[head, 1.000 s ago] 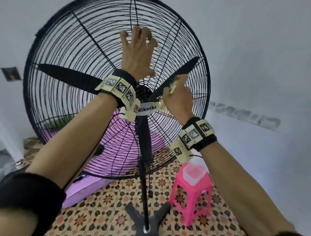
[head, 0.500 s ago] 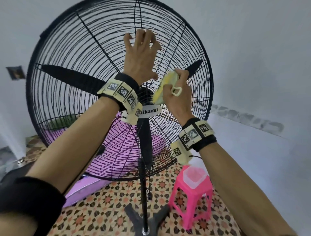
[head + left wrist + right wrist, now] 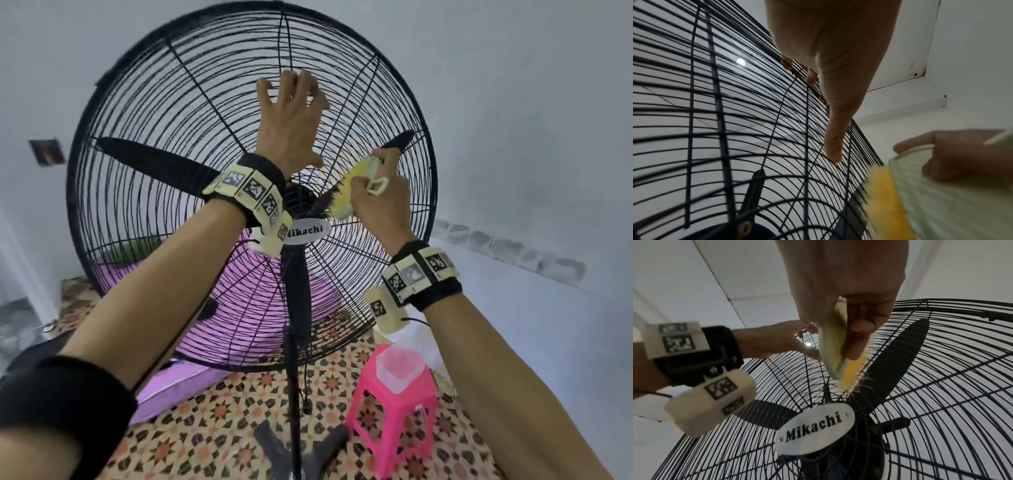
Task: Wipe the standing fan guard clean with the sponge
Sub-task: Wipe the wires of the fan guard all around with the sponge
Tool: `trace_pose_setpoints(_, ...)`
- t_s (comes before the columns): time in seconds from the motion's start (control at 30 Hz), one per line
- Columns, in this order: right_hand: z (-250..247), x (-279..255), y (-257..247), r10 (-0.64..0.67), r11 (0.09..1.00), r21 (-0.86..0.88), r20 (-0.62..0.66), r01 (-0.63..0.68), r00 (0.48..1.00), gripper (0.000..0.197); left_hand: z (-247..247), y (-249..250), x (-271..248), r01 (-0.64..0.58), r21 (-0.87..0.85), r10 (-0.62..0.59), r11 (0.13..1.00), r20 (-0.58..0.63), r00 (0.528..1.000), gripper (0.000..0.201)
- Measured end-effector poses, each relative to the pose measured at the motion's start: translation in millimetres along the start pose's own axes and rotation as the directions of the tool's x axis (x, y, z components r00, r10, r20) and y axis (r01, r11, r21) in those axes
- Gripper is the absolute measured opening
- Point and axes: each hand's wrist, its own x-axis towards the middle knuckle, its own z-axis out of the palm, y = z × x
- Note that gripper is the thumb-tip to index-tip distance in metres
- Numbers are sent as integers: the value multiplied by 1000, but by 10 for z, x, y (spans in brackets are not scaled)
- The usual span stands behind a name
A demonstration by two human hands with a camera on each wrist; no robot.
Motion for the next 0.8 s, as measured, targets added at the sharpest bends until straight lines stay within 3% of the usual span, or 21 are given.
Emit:
trace_pose_setpoints(0.13,-32,40,-96,-148,986,63,-93,154,985,39,1,28,-5,-6,-7,5,1000,-10,1000,95)
trace_pose_setpoints(0.23,17,49,-19,-76,995,59,-105,83,992,38,-7,54,-9,-9,-10,9,1000,-5,1000,96)
trace_pose_setpoints(0.33,-66,145,21,1,1000,-12,-38,-1,999,37,-18,37,-10,1,-12,-1,1000,-3,1000,95)
trace_pose_setpoints(0.5,-105,221,-121,-170,979,92,-102,180,980,37,24,-23,-6,0,-21,-1,1000,-10,1000,95)
trace_pose_setpoints(0.67,-116,288,-22,-21,1000,-20,-41,20,999,39,9,3,8,-1,-23,1,1000,1,1000,95)
trace_pose_setpoints(0.73,-170,327,-41,-37,998,-49,-22,36,999,39,7,-9,12,5,-21,-5,1000,3,1000,95)
trace_pose_setpoints(0.8,-175,340,-94,-84,996,35,-38,85,996,38,27,-17,13,5,-21,-5,1000,-5,1000,95)
